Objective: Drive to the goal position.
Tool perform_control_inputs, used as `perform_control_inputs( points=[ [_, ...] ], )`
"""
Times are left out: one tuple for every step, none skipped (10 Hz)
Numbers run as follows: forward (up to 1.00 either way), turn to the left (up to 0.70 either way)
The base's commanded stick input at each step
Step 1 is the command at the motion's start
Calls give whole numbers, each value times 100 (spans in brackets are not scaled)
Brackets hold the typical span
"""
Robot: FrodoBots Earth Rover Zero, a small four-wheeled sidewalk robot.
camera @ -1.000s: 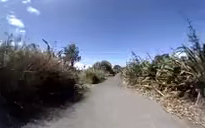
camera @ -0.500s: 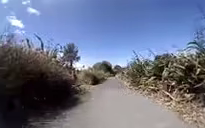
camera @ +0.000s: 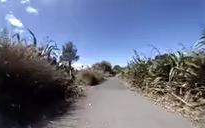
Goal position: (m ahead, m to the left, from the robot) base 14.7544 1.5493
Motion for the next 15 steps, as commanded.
perform_control_inputs(
  points=[
    [85,0],
    [85,0],
    [85,0],
    [85,0],
    [85,0],
    [85,0],
    [85,0],
    [85,0],
    [85,0],
    [85,0],
    [85,0],
    [85,0],
    [85,0],
    [85,0],
    [85,0]
  ],
)
